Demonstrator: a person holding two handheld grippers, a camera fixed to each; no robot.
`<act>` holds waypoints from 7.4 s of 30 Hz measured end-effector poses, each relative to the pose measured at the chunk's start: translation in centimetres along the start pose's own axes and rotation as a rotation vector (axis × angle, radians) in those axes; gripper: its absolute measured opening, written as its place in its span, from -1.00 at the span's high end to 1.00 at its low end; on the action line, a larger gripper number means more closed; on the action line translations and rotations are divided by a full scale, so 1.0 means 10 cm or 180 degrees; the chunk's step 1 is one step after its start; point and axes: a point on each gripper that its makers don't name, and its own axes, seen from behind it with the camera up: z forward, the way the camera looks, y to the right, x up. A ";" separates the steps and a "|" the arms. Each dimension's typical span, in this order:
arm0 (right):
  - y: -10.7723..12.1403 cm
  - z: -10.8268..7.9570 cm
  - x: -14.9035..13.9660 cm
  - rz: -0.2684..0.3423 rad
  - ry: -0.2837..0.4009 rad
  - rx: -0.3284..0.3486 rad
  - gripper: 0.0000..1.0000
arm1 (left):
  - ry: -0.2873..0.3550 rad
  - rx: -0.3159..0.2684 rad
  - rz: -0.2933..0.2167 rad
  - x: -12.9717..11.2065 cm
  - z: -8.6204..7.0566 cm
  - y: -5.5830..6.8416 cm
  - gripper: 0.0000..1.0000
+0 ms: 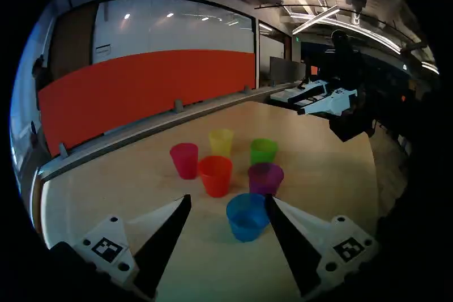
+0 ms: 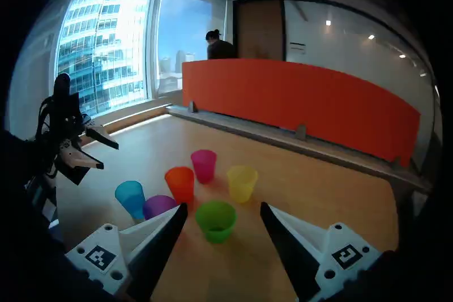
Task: Pour water
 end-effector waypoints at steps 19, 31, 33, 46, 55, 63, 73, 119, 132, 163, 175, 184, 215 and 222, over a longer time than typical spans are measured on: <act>-0.03 0.19 -0.34 -0.0030 -0.0174 0.0014 -0.99 | -0.0216 -0.0183 0.0010 -0.43 0.15 0.23 -0.92; -0.02 0.27 -0.45 -0.0028 -0.0224 0.0019 -0.99 | -0.0357 -0.0270 0.0049 -0.62 0.25 0.31 -0.92; -0.02 0.29 -0.46 -0.0028 -0.0231 0.0022 -0.99 | -0.0374 -0.0284 0.0053 -0.63 0.28 0.32 -0.92; 0.02 0.41 -0.51 0.0003 -0.0268 0.0044 -0.99 | -0.0475 -0.0367 0.0066 -0.74 0.46 0.36 -0.92; 0.04 0.48 -0.52 0.0011 -0.0288 0.0065 -0.99 | -0.0508 -0.0433 0.0077 -0.75 0.60 0.39 -0.92; 0.05 0.53 -0.54 0.0016 -0.0309 0.0074 -0.99 | -0.0519 -0.0453 0.0072 -0.71 0.69 0.39 -0.91; 0.05 0.57 -0.56 0.0028 -0.0315 0.0094 -0.99 | -0.0543 -0.0503 0.0083 -0.69 0.77 0.41 -0.92; -0.10 1.01 -0.83 -0.0077 -0.0527 0.0228 -1.00 | -0.0570 -0.0523 0.0129 -0.69 0.85 0.40 -0.77; -0.09 1.14 -0.87 -0.0093 -0.0541 0.0203 -0.99 | -0.0558 -0.0534 0.0118 -0.68 0.85 0.40 -0.77; -0.06 0.91 -0.60 -0.0121 -0.0371 0.0103 -0.81 | -0.0413 -0.0421 0.0052 -0.54 0.75 0.35 -0.77; -0.24 0.59 -0.27 -0.0191 -0.0178 0.0092 -0.81 | -0.0115 -0.0277 0.0038 -0.15 0.51 0.32 -0.77; -0.42 0.36 0.04 -0.0225 0.0039 0.0110 -0.81 | 0.0160 -0.0160 0.0047 0.23 0.33 0.28 -0.77; -0.71 0.02 0.56 -0.0281 0.0579 0.0203 -0.83 | 0.0554 0.0035 0.0084 0.89 -0.03 0.18 -0.77; -0.72 0.00 0.60 -0.0256 0.0641 0.0201 -0.82 | 0.0591 0.0040 0.0109 0.94 -0.07 0.19 -0.77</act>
